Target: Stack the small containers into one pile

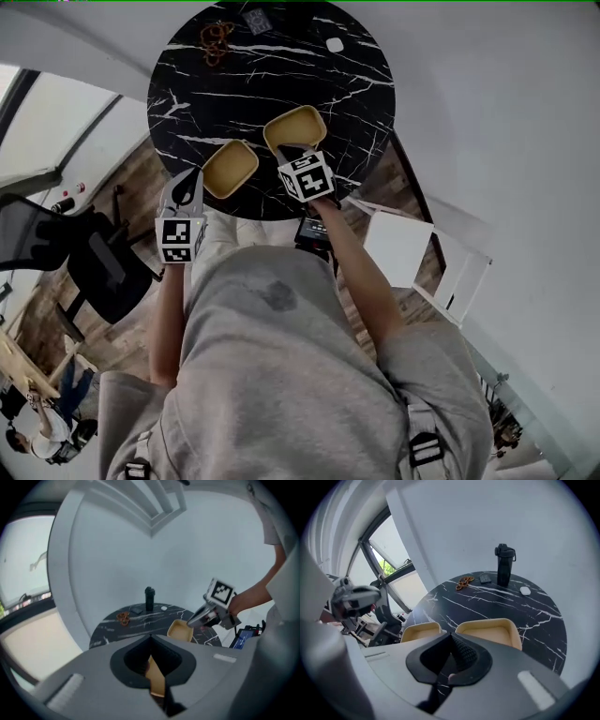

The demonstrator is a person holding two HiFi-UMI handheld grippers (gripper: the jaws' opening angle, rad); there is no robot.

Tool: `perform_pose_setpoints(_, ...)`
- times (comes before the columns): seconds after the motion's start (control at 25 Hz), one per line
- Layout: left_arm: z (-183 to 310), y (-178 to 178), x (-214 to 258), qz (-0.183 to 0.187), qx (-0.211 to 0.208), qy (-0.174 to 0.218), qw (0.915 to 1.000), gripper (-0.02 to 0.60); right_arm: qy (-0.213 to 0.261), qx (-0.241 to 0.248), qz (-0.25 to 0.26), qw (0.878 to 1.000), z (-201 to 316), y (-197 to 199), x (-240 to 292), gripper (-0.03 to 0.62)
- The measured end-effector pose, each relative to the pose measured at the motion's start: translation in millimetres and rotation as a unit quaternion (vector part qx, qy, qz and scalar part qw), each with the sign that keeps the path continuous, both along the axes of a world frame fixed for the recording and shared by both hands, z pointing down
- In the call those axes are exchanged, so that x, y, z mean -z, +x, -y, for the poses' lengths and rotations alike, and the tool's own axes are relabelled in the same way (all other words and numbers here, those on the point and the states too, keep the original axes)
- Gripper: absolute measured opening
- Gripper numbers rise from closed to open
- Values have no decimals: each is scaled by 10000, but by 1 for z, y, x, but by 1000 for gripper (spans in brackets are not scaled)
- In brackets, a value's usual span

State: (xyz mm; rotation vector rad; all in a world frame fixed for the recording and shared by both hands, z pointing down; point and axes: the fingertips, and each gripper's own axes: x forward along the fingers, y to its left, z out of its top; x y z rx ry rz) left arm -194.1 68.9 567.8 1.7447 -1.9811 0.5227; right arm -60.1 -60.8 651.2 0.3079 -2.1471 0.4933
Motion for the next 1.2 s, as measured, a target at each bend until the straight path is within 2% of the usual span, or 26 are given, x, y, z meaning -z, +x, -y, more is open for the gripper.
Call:
perform_pose_setpoints(0.08, -25, 1, -49, -658, 690, -454, 9944, 2, 247, 38, 127, 9996, 10, 17, 10, 14)
perform_pose_setpoints(0.12, -37, 2, -71, -1072, 1035, -635, 9868, 5, 360, 35, 176, 9992, 15, 27, 15, 14)
perform_pose_setpoints(0.2, -56, 7, -106, -1834, 1611, -885, 9657, 51, 568, 23, 244, 9981, 29, 48, 24, 14)
perform_pose_setpoints(0.32, -77, 12, -145, -2470, 2252, -1080, 9363, 69, 853, 42, 330, 9958, 45, 80, 34, 14)
perform_pose_setpoints(0.4, -86, 13, -165, -2765, 2507, -1070, 9215, 77, 997, 12, 346, 9944, 52, 99, 39, 14)
perform_pose_setpoints(0.52, -84, 20, -180, -3423, 2682, -874, 8963, 106, 1075, -114, 265, 9938, 59, 122, 38, 14)
perform_pose_setpoints(0.6, -83, 23, -186, -3677, 2735, -788, 8853, 110, 1084, -172, 214, 9937, 60, 134, 36, 14)
perform_pose_setpoints(0.76, -72, 23, -195, -3806, 2826, -794, 8769, 105, 1120, -268, 192, 9932, 67, 148, 34, 14)
perform_pose_setpoints(0.92, -66, 25, -200, -3718, 2946, -1083, 8737, 22, 1160, -298, 200, 9926, 72, 153, 37, 14)
perform_pose_setpoints(0.96, -64, 25, -198, -3687, 2940, -1108, 8749, 20, 1173, -299, 206, 9924, 74, 153, 38, 14)
perform_pose_setpoints(1.12, -57, 18, -168, -3715, 2977, -814, 8756, 16, 1188, -281, 312, 9920, 78, 148, 44, 14)
perform_pose_setpoints(1.2, -47, 16, -140, -3680, 2914, -573, 8811, 16, 1119, -231, 456, 9924, 76, 144, 51, 14)
